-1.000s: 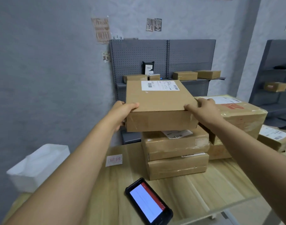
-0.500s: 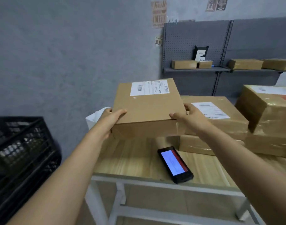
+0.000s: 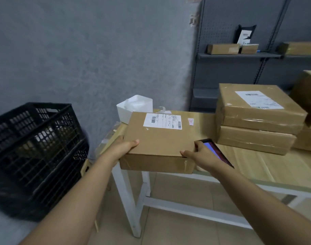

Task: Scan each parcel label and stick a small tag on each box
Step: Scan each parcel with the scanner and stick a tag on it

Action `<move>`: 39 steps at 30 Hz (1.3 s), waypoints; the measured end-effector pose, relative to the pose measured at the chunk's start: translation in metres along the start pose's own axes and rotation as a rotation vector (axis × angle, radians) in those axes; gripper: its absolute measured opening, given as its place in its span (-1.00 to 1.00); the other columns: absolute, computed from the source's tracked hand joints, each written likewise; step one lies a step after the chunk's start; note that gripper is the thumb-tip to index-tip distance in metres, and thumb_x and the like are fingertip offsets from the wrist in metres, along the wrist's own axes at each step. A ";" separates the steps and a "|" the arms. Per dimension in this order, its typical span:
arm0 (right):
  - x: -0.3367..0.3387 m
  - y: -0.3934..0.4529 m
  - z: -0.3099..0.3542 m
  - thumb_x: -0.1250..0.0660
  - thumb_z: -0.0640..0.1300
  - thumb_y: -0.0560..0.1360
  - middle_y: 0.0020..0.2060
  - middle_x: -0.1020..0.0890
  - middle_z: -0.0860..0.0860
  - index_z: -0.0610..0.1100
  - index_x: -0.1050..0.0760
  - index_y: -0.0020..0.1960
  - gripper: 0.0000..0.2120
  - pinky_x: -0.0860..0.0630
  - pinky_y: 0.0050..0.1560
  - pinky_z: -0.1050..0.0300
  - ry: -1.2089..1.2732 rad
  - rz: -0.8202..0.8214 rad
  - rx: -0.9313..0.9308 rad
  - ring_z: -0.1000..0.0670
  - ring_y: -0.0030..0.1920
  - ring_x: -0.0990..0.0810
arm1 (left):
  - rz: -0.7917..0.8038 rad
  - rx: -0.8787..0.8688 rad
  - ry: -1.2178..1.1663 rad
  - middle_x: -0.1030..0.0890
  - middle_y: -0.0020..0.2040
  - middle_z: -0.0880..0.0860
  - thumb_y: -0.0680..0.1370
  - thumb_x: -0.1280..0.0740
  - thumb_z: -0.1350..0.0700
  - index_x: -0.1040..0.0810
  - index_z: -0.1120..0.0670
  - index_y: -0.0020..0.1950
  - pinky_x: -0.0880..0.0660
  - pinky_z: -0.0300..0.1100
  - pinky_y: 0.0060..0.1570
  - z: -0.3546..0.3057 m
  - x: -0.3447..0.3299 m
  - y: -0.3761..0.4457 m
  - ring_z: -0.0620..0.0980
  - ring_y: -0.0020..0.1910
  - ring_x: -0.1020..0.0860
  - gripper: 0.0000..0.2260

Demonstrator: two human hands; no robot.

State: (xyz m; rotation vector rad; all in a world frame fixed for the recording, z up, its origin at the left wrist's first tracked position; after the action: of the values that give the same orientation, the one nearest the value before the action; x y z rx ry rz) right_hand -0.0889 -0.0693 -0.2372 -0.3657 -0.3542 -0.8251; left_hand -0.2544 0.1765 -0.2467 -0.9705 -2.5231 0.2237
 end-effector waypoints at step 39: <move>0.066 0.047 -0.059 -0.47 0.29 0.22 -0.03 -0.37 -0.09 -0.19 -0.39 0.16 -0.26 -0.42 -0.08 0.08 -0.664 -0.363 -0.259 -0.09 -0.02 -0.41 | 0.073 -0.122 0.667 -0.09 0.50 0.15 0.53 -0.28 -0.22 0.03 0.07 0.55 -0.29 -0.06 0.27 -0.036 -0.014 0.033 0.16 0.37 -0.35 -0.23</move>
State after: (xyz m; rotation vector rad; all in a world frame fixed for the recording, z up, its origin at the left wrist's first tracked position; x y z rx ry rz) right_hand -0.0026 -0.1088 -0.2687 -0.8386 -0.9559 -1.0968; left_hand -0.2095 0.1918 -0.2285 -0.9812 -1.9060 -0.2078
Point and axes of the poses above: each hand's wrist, its own y-axis towards the middle knuckle, its own x-axis out of the back of the hand, z = x × y, the point moved 7 cm from there along y, towards the middle knuckle
